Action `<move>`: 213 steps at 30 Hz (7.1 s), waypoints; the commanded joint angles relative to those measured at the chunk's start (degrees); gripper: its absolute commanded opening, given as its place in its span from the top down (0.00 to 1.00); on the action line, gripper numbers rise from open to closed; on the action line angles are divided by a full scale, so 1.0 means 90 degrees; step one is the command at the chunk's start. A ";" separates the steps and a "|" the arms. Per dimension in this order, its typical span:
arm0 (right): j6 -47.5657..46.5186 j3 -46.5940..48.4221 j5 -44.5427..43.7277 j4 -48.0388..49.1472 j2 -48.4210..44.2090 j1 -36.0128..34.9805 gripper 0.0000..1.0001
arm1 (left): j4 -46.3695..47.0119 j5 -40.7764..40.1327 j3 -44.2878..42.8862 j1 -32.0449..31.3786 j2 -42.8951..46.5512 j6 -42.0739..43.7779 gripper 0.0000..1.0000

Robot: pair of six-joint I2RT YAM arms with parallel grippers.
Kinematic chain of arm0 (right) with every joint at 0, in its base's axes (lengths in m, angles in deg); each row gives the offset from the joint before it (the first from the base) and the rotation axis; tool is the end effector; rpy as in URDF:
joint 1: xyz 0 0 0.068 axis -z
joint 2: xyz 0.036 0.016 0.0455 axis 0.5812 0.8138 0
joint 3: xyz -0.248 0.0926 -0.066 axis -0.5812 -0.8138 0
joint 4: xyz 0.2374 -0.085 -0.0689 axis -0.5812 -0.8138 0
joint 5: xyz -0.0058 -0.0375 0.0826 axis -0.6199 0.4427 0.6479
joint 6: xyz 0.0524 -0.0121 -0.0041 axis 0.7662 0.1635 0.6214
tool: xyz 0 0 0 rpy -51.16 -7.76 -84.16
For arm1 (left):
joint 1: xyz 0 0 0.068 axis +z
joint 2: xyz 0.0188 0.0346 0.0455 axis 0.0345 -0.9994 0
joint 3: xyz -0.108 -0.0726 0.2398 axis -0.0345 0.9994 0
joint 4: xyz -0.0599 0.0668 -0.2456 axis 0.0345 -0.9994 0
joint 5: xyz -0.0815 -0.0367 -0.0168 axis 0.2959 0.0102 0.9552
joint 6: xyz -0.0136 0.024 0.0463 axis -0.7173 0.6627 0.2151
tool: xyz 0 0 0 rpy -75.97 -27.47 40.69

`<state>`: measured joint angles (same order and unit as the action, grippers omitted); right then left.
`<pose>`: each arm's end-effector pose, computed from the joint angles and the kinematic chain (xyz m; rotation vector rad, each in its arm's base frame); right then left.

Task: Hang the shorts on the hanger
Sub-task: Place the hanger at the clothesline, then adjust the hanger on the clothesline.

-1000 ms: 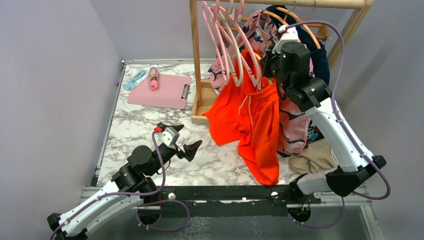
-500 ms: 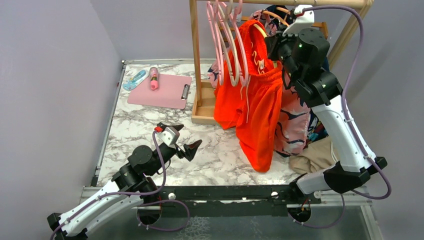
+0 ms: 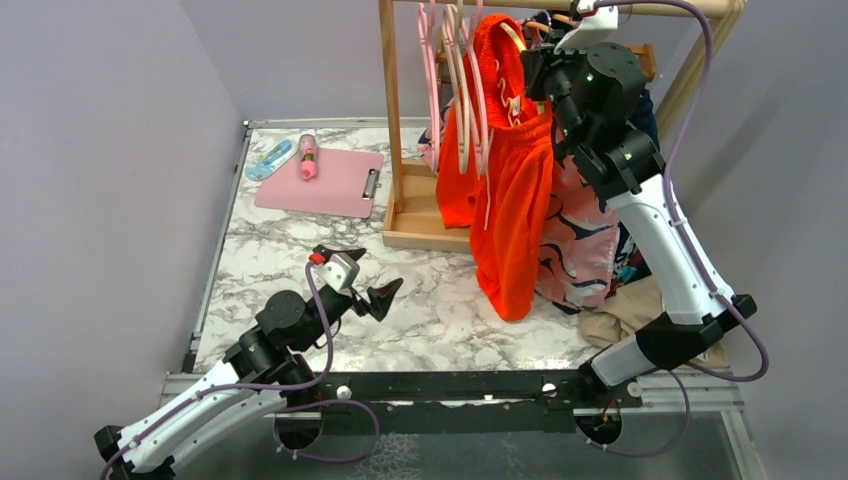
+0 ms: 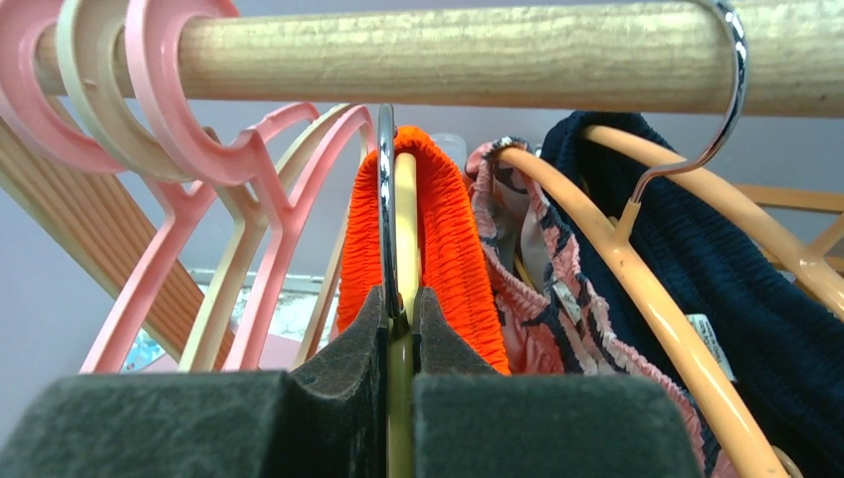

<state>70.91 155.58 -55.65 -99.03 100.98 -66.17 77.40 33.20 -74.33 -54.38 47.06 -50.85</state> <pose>0.2709 0.1461 0.5446 -0.0421 1.4900 0.2434 0.0769 -0.0895 0.2779 0.5498 1.4758 -0.6000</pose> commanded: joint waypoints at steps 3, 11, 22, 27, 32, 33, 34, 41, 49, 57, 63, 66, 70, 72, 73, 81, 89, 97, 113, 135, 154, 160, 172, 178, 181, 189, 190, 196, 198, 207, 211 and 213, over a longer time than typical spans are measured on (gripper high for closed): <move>-0.0214 0.0603 -0.0271 0.1476 -0.0036 0.0034 0.99 | -0.0053 -0.0385 -0.0016 0.0012 -0.0033 0.0194 0.01; -0.0740 0.0819 -0.0565 0.1779 0.0214 0.0039 0.99 | -0.0019 -0.0434 0.0008 0.0012 -0.0040 0.0225 0.01; -0.0688 0.1187 -0.0561 0.1844 0.0571 0.0149 0.99 | -0.0020 -0.0437 -0.0003 0.0012 -0.0244 0.0264 0.01; -0.0659 0.1428 -0.0548 0.1847 0.0820 0.0206 0.99 | 0.0015 -0.0425 0.0017 0.0012 -0.0217 0.0264 0.01; -0.0515 0.1550 -0.0471 0.1759 0.1040 0.0326 0.99 | 0.0016 -0.0381 0.0018 0.0012 -0.0269 0.0249 0.01; -0.0466 0.1578 -0.0438 0.1738 0.1081 0.0364 0.99 | 0.0010 -0.0372 0.0017 0.0012 -0.0280 0.0254 0.01; -0.0412 0.1601 -0.0401 0.1696 0.1119 0.0409 0.99 | 0.0013 -0.0371 0.0018 0.0012 -0.0285 0.0254 0.01; -0.0141 0.1520 -0.0182 0.1473 0.1239 0.0543 0.99 | 0.0023 -0.0372 0.0028 0.0007 -0.0288 0.0264 0.01; 0.0141 0.1148 0.0169 0.1184 0.1036 0.0544 0.99 | 0.0007 -0.0371 0.0023 0.0007 -0.0226 0.0265 0.01; 0.0282 0.0817 0.0468 0.0905 0.0700 0.0548 0.97 | 0.0028 -0.0312 0.0017 0.0012 -0.0185 0.0262 0.01; 0.0425 0.0565 0.0917 0.0650 0.0370 0.0543 0.71 | 0.0046 -0.0269 0.0022 0.0012 -0.0125 0.0254 0.01; 0.0487 0.0397 0.1228 0.0528 0.0152 0.0542 0.54 | 0.0049 -0.0237 0.0022 0.0012 -0.0066 0.0247 0.01; 0.0550 0.0425 0.1337 0.0172 -0.0142 0.0547 0.44 | 0.0094 -0.0147 0.0055 0.0012 0.0011 0.0245 0.01; 0.0561 0.0405 0.1307 -0.0041 -0.0334 0.0547 0.43 | 0.0105 -0.0105 0.0051 0.0012 0.0004 0.0245 0.01; 0.0566 0.0363 0.1274 -0.0113 -0.0437 0.0545 0.42 | 0.0105 -0.0091 0.0047 0.0012 0.0003 0.0245 0.01; 0.0081 -0.0440 0.0941 -0.0408 -0.1219 0.0547 0.43 | 0.0132 -0.0008 0.0065 0.0012 0.0023 0.0234 0.01; -0.0100 -0.0968 0.1044 -0.0296 -0.1248 0.0542 0.45 | 0.0139 0.0048 0.0060 0.0011 -0.0045 0.0235 0.01; -0.0160 -0.1172 0.0506 0.0359 -0.1095 0.0542 0.46 | 0.0114 0.0062 0.0041 0.0012 -0.0071 0.0239 0.01; -0.0023 -0.0802 0.0668 -0.0330 -0.0605 0.0542 0.66 | 0.0120 0.0057 0.0051 0.0012 -0.0034 0.0245 0.01; -0.0132 -0.0779 -0.0312 -0.0648 -0.1198 0.0542 0.99 | 0.0139 0.0056 0.0057 0.0012 -0.0110 0.0235 0.01; -0.0370 -0.1248 -0.1822 -0.0860 -0.1473 0.0548 0.99 | 0.0142 0.0129 0.0060 0.0012 -0.0095 0.0216 0.01; -0.0310 -0.1527 -0.2181 -0.1042 -0.1600 0.0653 0.99 | 0.0144 0.0192 0.0059 0.0004 -0.0096 0.0197 0.01; -0.0681 -0.2254 -0.3300 -0.0693 -0.2033 0.0814 0.99 | 0.0163 0.0273 0.0062 0.0012 -0.0083 0.0176 0.01; -0.0543 -0.2298 -0.2690 -0.0858 -0.2179 0.0841 0.99 | 0.0164 0.0315 0.0056 0.0012 -0.0133 0.0172 0.01; -0.0217 -0.1872 -0.1797 -0.1269 -0.2082 0.0835 0.99 | 0.0166 0.0313 0.0059 0.0012 -0.0153 0.0167 0.01; 0.0358 -0.1093 -0.0230 -0.2128 -0.1822 0.0840 0.99 | 0.0116 0.0304 0.0034 0.0007 -0.0261 0.0186 0.01; 0.0396 -0.1037 -0.0153 -0.2194 -0.1803 0.0836 0.99 | 0.0119 0.0296 0.0036 0.0011 -0.0261 0.0191 0.01; 0.0656 -0.0739 0.0484 -0.2435 -0.1768 0.0839 0.99 | 0.0142 0.0275 0.0049 0.0012 -0.0313 0.0206 0.01; 0.0764 -0.0655 0.0764 -0.2510 -0.1708 0.0835 0.99 | 0.0129 0.0274 0.0037 0.0012 -0.0337 0.0204 0.01; 0.0813 -0.1230 0.1025 -0.2435 -0.1822 0.0835 0.77 | 0.0085 0.0215 0.0026 0.0012 -0.0303 0.0220 0.01; 0.0755 -0.1166 0.1110 -0.2374 -0.2017 0.0836 0.56 | 0.0080 0.0195 0.0027 0.0012 -0.0290 0.0225 0.01; 0.0777 -0.1052 0.1223 -0.2391 -0.2090 0.0835 0.48 | 0.0086 0.0183 0.0027 0.0012 -0.0290 0.0230 0.01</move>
<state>77.69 145.05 -49.27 -116.43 84.74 -58.19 77.47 35.01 -73.98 -54.38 44.00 -49.10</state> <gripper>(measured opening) 0.471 0.990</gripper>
